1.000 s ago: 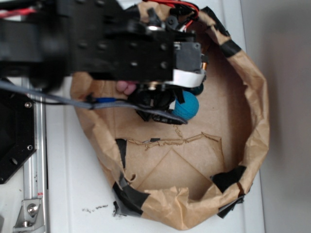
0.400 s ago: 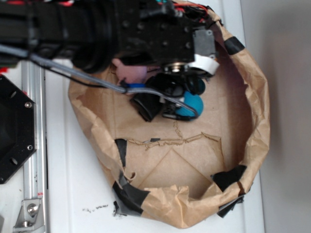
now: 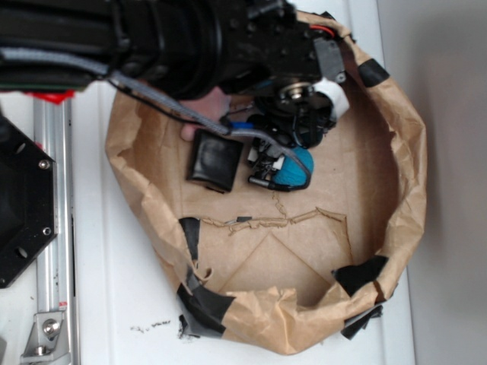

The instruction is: Grab the plastic pickle.

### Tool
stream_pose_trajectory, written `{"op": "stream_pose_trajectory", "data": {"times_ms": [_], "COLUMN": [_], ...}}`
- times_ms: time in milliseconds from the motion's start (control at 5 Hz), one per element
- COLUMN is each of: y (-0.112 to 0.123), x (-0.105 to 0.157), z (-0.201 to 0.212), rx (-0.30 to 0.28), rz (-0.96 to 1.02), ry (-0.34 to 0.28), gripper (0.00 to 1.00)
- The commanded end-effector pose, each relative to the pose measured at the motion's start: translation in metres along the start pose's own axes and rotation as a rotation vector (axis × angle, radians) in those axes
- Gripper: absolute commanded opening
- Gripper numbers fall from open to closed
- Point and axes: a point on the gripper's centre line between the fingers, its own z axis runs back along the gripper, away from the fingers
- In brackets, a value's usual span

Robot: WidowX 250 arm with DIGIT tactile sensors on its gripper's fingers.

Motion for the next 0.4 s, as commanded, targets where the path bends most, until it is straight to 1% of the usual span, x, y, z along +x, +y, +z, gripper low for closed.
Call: {"op": "stream_pose_trajectory", "data": {"times_ms": [0,200], "y": [0.0,-0.007], "x": [-0.002,-0.005], "z": [0.016,0.067], "rx": [0.018,0.025], "rz": [0.016,0.163], "ry": [0.008,-0.081], "gripper": [0.0,0.0]}}
